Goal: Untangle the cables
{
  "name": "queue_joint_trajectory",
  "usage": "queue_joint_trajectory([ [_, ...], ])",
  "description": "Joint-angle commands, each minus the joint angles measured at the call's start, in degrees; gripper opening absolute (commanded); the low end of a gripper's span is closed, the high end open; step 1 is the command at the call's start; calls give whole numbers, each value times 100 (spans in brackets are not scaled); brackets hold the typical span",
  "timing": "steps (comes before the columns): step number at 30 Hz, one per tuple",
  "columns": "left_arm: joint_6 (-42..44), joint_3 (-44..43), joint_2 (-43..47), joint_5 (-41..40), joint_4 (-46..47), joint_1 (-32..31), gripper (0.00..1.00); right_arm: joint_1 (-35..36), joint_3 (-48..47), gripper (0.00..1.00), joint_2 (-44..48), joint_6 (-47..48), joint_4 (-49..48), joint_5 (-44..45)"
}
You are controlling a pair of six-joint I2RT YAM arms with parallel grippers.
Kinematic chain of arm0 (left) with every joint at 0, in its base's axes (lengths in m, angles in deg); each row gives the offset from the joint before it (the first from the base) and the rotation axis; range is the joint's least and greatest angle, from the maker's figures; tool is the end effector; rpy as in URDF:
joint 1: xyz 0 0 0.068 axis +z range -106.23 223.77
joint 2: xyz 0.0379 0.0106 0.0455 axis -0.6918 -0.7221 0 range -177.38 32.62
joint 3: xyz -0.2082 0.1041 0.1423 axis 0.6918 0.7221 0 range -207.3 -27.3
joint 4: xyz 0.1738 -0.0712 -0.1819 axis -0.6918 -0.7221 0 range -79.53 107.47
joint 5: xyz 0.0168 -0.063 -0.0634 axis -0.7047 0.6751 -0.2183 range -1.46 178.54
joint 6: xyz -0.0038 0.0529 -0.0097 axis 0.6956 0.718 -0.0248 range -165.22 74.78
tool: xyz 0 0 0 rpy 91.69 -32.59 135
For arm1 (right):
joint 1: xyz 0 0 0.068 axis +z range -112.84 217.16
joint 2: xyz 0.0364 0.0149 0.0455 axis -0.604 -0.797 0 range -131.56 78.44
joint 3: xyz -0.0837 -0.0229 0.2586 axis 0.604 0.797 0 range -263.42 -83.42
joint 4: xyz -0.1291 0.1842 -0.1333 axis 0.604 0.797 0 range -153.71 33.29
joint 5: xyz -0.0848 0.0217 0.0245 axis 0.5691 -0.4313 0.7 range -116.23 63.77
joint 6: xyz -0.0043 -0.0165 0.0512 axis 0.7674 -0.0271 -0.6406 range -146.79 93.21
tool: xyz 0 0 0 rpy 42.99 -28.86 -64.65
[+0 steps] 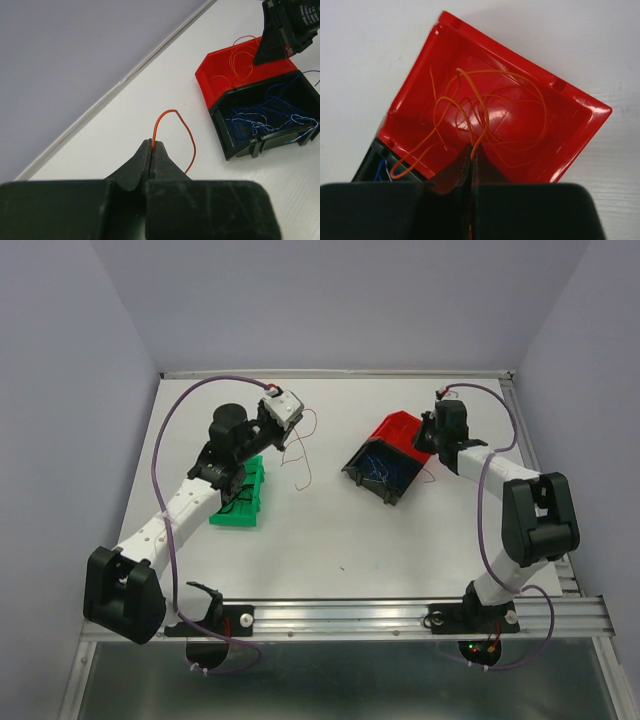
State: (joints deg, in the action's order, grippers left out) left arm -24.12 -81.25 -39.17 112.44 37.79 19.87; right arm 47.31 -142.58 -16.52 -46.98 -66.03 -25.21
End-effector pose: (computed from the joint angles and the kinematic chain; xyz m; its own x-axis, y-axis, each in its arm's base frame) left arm 0.2644 -0.1330 0.3510 0.3034 0.2254 -0.9258 0.6766 0.6331 0.3759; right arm 0.3624 0.0642 0.2213 -0.5655 0.2493 -0.7862 0.0356 0.9597 0.2787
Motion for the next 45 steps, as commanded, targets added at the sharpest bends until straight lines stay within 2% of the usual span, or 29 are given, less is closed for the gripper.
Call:
queue_joint_trajectory([
  [1,34,-19,227,27,262,0,0,4,-429,1,-391,155,531,13],
  [6,43,-27,253,18,227,0,0,22,-1447,2,-1252,252,1331,92],
  [9,104,-1,314,-17,227,8,0,83,-1722,7,-1543,252,1428,127],
  [11,105,34,332,-96,236,8,0,110,-1801,22,-1543,226,1463,214],
  [13,104,52,332,-157,236,8,0,136,-1801,33,-1343,182,1463,337],
  [15,113,52,315,-158,227,8,0,154,-1792,40,-1140,155,1454,478],
  [16,113,43,323,-140,218,8,0,171,-1766,46,-1035,147,1463,513],
  [19,96,43,332,-61,183,8,0,241,-1705,53,-499,138,1454,654],
  [22,96,34,332,9,157,8,0,373,-1486,67,55,225,1446,584],
  [23,96,17,341,62,131,8,0,460,-1337,76,178,260,1367,523],
  [25,96,-27,306,150,43,8,0,566,-1169,84,529,383,1279,391],
  [26,96,-80,288,254,-62,8,0,680,-1099,92,653,427,1166,356],
  [28,96,-159,236,439,-168,8,0,864,-853,96,959,576,912,128],
  [31,61,-238,166,641,-344,-1,0,1006,-335,99,1294,848,288,-916],
  [32,43,-282,148,738,-414,-9,0,1085,-203,100,1461,884,-280,-1598],
  [35,8,-352,147,844,-519,-27,0,1225,132,100,1620,885,-1021,-2541],
  [40,-62,-361,218,941,-573,-27,0,1665,518,100,1489,911,-2042,-3308],
  [42,-98,-370,227,1002,-599,-45,0,1841,773,100,1367,841,-2779,-3868],
  [45,-141,-405,227,1090,-669,-53,0,2043,950,100,1217,613,-3598,-4109],
])
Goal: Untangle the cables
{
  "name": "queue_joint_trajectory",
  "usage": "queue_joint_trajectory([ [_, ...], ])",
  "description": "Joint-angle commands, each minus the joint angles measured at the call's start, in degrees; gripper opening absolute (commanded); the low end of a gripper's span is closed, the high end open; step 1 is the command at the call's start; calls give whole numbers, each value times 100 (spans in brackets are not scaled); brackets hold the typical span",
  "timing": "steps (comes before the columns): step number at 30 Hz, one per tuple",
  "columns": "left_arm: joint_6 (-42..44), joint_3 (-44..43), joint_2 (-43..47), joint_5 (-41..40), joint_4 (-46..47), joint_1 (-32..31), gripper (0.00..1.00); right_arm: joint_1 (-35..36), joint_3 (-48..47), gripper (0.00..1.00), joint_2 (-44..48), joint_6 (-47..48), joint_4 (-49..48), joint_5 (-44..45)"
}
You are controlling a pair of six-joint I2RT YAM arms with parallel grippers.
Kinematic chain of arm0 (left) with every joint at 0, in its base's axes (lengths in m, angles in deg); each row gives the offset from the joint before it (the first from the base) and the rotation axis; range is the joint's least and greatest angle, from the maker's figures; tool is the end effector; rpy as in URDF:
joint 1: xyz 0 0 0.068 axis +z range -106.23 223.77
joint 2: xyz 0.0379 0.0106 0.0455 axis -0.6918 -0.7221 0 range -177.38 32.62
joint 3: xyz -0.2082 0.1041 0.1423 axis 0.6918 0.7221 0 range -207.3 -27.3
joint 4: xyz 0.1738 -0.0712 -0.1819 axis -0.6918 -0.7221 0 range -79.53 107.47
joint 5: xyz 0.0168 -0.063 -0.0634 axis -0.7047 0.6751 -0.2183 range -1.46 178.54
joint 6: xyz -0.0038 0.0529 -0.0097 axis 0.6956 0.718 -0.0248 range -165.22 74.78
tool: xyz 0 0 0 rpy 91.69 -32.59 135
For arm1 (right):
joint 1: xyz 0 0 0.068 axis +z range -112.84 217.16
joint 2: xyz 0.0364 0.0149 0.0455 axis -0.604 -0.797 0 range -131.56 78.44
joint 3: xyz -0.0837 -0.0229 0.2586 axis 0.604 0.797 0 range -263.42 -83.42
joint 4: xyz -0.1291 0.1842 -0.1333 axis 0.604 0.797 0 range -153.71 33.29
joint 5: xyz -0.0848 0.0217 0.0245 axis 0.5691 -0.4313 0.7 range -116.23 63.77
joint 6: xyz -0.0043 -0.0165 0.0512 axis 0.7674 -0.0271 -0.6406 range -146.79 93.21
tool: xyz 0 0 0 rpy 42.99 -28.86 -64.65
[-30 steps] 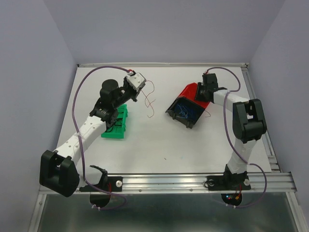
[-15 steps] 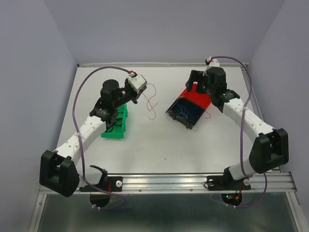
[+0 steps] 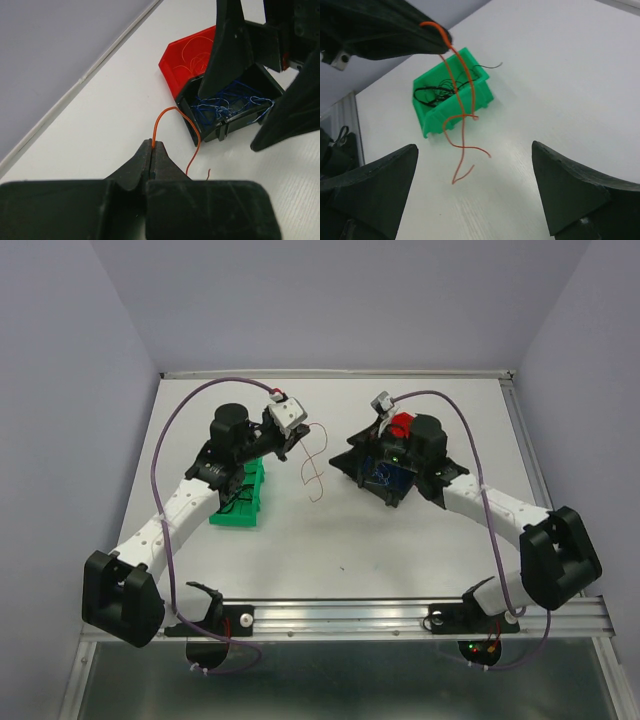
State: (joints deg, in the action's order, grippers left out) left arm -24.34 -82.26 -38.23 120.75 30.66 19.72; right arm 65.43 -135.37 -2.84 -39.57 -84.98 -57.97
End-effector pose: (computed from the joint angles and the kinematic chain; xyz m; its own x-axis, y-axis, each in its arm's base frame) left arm 0.2567 -0.1353 0.3487 0.2559 0.2159 -0.9423 0.7918 0.5123 0.3324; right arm 0.2785 0.1710 0.2920 -0.3110 0.0463 -0.9493 -0.8130 0.5044 0.2910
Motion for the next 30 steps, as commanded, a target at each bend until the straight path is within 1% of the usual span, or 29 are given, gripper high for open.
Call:
queue_joint_trajectory([
  [1,-137,-314,141,277,35,-38,0,292,194,100,-291,-129,-1756,-816],
  [5,-190,-322,159,383,-1,-55,0,617,-87,100,-722,-59,-1827,-588],
  [8,-199,-322,185,418,-27,-64,0,784,-263,100,-986,12,-1853,-141],
  [10,-207,-331,203,427,-36,-73,0,837,-316,100,-1083,38,-1941,10],
  [13,-216,-322,221,444,-45,-73,0,908,-334,100,-1241,12,-2161,134],
  [16,-234,-322,238,479,-53,-82,0,943,-264,97,-1373,-155,-2599,99],
  [17,-243,-322,221,471,-53,-82,0,952,-168,93,-1391,-216,-2749,99],
  [18,-243,-322,221,488,-53,-82,0,978,-132,87,-1426,-286,-3107,64],
  [19,-243,-322,221,480,-53,-82,0,996,-97,77,-1487,-374,-3328,55],
  [21,-260,-322,221,462,-62,-73,0,1040,-53,64,-1566,-445,-3470,89],
  [22,-260,-331,212,453,-54,-82,0,1040,-53,49,-1584,-463,-3514,98],
  [24,-278,-331,229,453,-53,-73,0,1075,-88,36,-1637,-489,-3567,90],
  [25,-295,-331,221,445,-53,-82,0,1075,-88,23,-1655,-506,-3559,98],
  [28,-348,-305,247,374,17,-73,0,1093,-9,15,-1637,-498,-3550,134],
  [29,-366,-287,264,348,52,-82,0,1093,17,5,-1602,-489,-3550,151],
  [30,-383,-279,265,330,78,-82,0,1093,105,1,-1567,-498,-3550,238],
])
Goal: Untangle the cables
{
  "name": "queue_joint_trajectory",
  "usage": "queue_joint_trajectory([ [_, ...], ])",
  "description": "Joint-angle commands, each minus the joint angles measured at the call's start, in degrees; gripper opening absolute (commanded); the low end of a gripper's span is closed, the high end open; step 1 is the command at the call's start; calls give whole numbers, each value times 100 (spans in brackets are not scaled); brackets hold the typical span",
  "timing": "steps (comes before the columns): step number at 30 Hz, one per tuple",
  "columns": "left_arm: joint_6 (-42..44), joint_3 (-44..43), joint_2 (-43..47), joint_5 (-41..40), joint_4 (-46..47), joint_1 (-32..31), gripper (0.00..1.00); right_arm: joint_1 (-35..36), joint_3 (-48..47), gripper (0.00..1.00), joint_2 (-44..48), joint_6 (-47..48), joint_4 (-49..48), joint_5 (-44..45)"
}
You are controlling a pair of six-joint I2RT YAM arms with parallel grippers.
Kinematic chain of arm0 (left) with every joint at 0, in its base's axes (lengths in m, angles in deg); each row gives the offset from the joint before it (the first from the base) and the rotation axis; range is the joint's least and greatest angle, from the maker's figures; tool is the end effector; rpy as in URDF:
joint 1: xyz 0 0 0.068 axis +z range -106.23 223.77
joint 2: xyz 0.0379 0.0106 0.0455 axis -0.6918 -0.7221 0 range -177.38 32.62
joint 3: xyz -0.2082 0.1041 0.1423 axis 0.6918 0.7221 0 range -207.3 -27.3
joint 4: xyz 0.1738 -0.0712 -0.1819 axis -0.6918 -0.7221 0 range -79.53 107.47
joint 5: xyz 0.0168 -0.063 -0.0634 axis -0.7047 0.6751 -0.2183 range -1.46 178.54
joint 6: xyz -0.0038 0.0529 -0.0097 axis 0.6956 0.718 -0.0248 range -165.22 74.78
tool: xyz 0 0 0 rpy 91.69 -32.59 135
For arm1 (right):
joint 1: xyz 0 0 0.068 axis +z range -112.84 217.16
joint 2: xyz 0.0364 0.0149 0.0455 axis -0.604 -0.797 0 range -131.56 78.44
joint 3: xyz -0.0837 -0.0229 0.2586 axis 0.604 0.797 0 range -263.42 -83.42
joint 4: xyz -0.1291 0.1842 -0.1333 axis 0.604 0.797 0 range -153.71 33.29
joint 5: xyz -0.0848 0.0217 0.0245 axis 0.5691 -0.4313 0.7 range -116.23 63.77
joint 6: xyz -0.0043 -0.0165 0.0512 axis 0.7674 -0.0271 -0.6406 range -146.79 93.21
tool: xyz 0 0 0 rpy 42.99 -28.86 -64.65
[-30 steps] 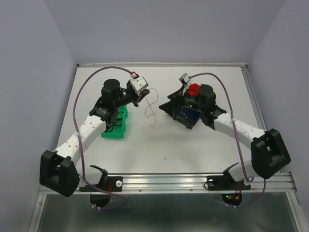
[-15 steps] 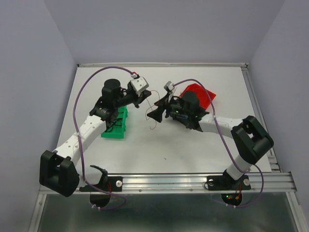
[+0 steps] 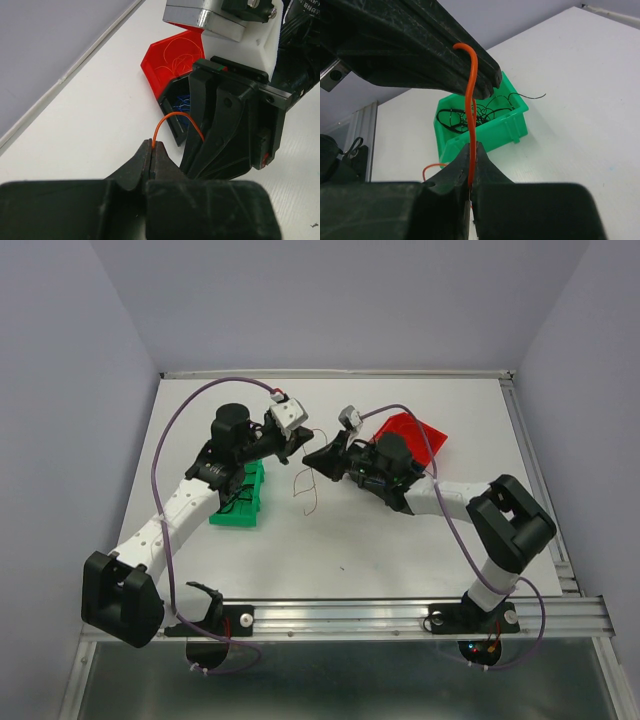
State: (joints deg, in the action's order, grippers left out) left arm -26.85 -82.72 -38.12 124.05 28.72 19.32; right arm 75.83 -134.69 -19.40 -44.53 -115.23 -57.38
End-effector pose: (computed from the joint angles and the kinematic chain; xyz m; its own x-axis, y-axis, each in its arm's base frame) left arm 0.2535 -0.1380 0.3486 0.2110 0.1858 -0.9597 0.8407 0.4664 0.2751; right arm 0.2790 0.2469 0.2473 -0.2214 0.1568 -0.9625 -0.9131 0.3131 0.2611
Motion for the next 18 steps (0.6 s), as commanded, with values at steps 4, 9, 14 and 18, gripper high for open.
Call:
queue_joint_trajectory([
  [4,-193,-206,306,-201,352,-43,19,52,213,1,405,15,-271,934],
  [9,-369,4,481,-737,729,1,57,26,-233,1,968,455,1807,2515],
  [14,-492,242,684,-896,1072,89,71,-386,-516,1,1381,807,2734,3291],
  [18,-519,268,676,-800,1108,124,73,-1394,-718,1,1478,623,2868,3151],
])
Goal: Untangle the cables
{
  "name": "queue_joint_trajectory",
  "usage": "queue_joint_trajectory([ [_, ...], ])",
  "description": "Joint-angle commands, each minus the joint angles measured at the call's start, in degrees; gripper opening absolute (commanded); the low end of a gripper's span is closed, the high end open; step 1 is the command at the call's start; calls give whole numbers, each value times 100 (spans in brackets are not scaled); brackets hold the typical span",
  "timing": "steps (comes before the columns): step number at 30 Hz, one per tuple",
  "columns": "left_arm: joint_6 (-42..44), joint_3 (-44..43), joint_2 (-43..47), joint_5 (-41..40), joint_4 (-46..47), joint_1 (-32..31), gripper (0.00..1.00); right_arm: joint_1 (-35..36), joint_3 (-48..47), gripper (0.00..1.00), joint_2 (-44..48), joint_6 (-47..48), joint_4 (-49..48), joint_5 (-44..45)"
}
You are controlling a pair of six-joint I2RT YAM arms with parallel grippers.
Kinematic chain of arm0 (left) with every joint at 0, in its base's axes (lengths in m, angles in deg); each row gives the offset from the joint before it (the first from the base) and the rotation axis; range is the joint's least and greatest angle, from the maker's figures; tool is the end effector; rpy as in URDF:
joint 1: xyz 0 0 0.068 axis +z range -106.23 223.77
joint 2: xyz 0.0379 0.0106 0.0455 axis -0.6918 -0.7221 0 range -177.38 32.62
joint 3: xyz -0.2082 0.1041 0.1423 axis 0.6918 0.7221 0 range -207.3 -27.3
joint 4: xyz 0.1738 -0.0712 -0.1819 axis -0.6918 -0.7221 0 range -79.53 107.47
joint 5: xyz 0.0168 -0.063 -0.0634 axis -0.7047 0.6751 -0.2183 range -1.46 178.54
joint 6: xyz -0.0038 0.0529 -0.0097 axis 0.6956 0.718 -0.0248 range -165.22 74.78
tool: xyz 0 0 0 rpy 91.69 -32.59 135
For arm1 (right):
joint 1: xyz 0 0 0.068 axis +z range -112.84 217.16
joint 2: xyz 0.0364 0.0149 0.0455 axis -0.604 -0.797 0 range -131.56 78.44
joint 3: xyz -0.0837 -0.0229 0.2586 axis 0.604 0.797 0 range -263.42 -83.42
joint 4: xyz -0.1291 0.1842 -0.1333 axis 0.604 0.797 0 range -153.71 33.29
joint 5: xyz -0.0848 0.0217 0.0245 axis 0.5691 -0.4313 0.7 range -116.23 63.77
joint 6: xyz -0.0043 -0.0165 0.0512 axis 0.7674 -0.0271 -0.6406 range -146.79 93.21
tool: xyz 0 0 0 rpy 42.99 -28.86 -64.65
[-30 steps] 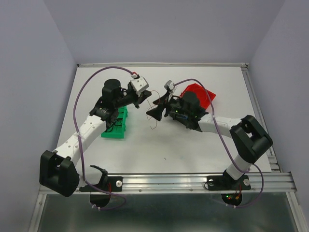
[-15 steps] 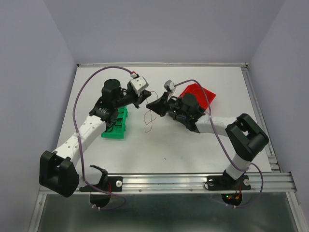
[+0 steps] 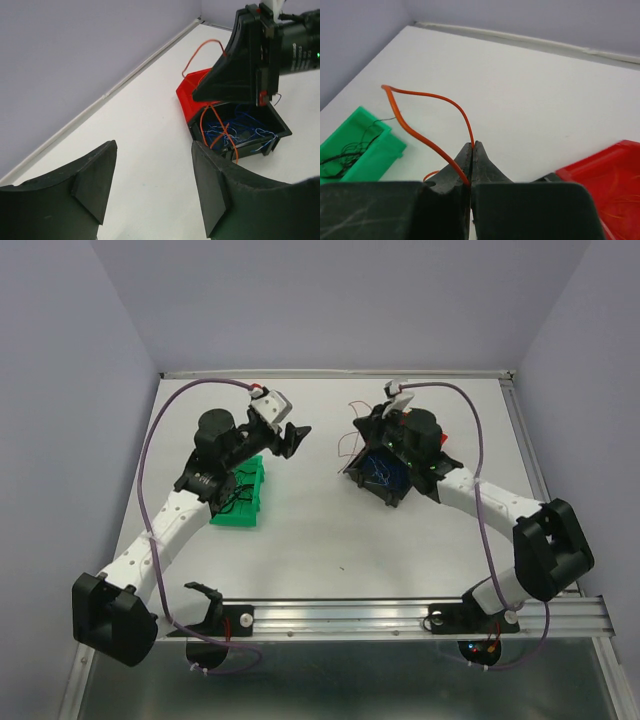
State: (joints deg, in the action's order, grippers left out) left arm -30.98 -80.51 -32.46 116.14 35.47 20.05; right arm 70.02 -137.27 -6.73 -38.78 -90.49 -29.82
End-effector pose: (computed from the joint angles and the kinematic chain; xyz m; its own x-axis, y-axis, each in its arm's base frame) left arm 0.2368 -0.1221 0.3726 0.2861 0.1123 -0.9516 0.7303 0.6174 0.2924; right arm 0.2907 0.1904 0.2917 -0.1885 0.1251 -0.9741 -0.5673 0.7957 0.2120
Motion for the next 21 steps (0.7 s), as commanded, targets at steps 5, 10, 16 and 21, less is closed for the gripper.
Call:
queue_joint_trajectory([
  [5,-62,74,101,150,424,52,77,-1150,-539,1,141,503,183,1789],
  [10,-35,109,110,167,459,52,78,-1370,-531,0,-17,645,-98,2529],
  [16,-44,109,57,255,459,52,78,-1414,-136,1,-290,776,-669,3179],
  [21,-62,100,48,299,459,52,78,-1502,-223,0,-589,803,-1013,4015],
])
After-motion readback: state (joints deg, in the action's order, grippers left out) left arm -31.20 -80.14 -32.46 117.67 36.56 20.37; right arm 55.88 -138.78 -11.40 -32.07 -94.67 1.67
